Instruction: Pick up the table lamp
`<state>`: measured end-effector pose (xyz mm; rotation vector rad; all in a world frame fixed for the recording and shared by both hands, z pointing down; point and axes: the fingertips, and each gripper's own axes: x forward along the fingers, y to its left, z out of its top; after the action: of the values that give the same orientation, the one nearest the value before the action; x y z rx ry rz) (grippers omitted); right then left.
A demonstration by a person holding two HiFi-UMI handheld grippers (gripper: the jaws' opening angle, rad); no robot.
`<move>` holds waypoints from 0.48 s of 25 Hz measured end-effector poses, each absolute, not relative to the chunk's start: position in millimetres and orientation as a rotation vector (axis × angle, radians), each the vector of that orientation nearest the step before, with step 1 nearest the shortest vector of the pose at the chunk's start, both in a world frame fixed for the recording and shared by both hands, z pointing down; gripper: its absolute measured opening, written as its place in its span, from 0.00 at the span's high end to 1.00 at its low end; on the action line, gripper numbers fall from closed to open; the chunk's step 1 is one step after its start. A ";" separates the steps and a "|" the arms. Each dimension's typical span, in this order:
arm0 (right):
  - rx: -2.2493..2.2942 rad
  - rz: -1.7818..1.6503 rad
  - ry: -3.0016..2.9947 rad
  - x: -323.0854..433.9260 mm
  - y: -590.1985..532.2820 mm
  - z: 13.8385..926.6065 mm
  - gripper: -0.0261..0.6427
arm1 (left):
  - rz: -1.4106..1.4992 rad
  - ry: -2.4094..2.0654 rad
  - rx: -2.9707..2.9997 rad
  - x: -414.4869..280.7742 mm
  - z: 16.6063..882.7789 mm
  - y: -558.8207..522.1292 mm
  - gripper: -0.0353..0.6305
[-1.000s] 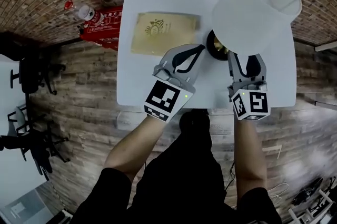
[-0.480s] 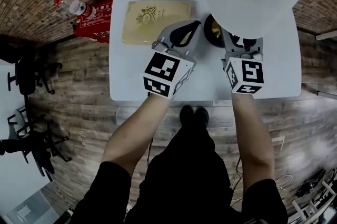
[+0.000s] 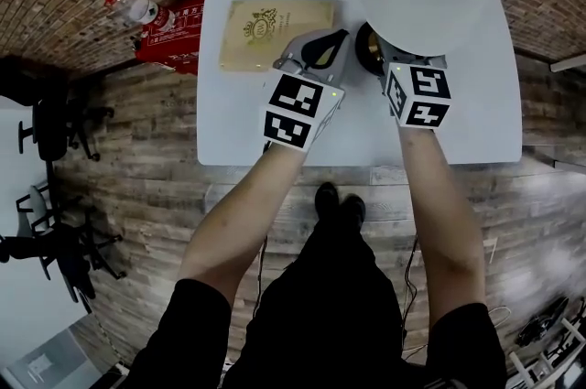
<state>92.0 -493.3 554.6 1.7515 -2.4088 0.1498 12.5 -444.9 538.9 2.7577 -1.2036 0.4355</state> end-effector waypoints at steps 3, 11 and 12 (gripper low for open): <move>1.757 0.142 -2.427 90.2 -495.8 554.9 0.60 | 0.441 -1.193 2.774 14.4 536.9 -446.5 0.94; 1.817 0.096 -2.441 89.9 -510.1 555.9 0.66 | 0.413 -1.208 2.769 13.1 536.8 -454.9 0.94; 1.834 0.080 -2.438 91.0 -511.3 555.7 0.69 | 0.419 -1.211 2.767 11.1 538.7 -455.9 0.94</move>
<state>91.0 -511.3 555.7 1.8339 -2.4379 0.0802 11.1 -455.9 538.7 2.7665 -1.2112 0.4190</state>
